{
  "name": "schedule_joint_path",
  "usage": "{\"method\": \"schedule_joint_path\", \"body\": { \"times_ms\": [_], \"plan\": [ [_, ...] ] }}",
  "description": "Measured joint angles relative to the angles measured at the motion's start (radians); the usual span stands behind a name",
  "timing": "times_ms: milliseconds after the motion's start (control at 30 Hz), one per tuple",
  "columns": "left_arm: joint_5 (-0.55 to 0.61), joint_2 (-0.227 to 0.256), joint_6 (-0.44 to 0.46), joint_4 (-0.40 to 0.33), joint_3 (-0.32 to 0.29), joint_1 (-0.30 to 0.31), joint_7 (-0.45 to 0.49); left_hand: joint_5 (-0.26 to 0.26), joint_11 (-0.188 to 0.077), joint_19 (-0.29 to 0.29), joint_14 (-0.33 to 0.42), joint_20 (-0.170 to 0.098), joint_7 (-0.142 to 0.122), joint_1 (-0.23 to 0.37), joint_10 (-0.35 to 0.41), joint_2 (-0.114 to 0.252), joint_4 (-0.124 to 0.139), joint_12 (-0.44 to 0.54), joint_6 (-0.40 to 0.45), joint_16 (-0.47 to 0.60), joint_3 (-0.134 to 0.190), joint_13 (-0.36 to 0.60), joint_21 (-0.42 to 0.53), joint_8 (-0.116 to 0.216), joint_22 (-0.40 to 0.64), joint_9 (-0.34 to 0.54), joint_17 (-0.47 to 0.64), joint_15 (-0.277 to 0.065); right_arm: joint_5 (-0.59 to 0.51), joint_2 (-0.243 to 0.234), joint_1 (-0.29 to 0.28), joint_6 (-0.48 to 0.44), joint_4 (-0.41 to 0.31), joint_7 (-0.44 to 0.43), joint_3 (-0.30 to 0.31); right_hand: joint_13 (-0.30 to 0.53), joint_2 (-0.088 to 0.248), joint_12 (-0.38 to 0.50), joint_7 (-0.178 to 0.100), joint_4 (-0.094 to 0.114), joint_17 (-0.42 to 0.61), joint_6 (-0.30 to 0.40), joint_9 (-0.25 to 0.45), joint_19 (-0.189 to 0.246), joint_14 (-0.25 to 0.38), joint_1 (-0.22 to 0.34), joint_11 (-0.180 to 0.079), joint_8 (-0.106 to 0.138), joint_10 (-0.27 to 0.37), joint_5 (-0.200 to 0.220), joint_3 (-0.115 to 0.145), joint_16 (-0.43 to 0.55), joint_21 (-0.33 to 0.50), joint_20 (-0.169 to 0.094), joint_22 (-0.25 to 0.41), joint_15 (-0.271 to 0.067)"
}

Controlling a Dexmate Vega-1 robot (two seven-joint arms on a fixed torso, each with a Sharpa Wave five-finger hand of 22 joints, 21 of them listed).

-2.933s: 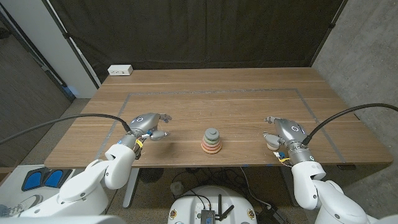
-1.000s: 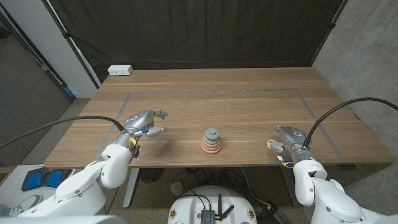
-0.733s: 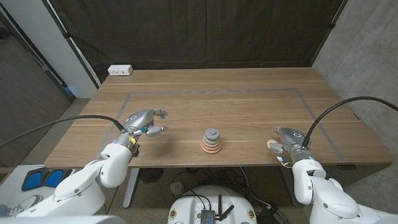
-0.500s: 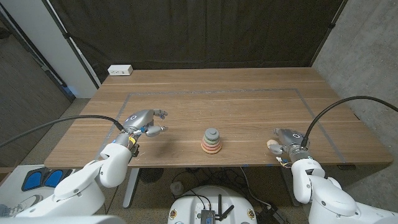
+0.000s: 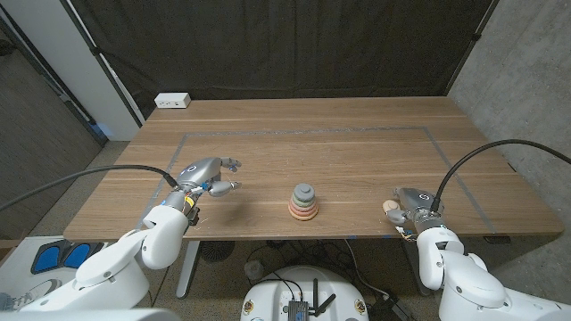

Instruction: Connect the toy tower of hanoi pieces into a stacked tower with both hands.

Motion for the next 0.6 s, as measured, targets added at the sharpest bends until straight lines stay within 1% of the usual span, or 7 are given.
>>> {"method": "schedule_joint_path", "body": {
  "times_ms": [600],
  "plan": [
    [0.006, -0.010, -0.005, -0.004, -0.007, 0.011, -0.003, 0.000, 0.002, 0.000, 0.000, 0.000, 0.000, -0.004, 0.009, 0.004, -0.006, 0.008, 0.010, 0.001, 0.006, 0.004, 0.000, 0.000, 0.005, 0.001, 0.001, 0.000, 0.100, 0.002, 0.034, -0.002, 0.026, -0.058, -0.013, -0.004, 0.000, 0.000, 0.000, 0.000, 0.000, 0.000, -0.002, 0.000, 0.000, 0.000, 0.000, 0.000, 0.000, -0.004, 0.000, -0.003, 0.000, 0.000, 0.000, 0.000]
  ]
}}
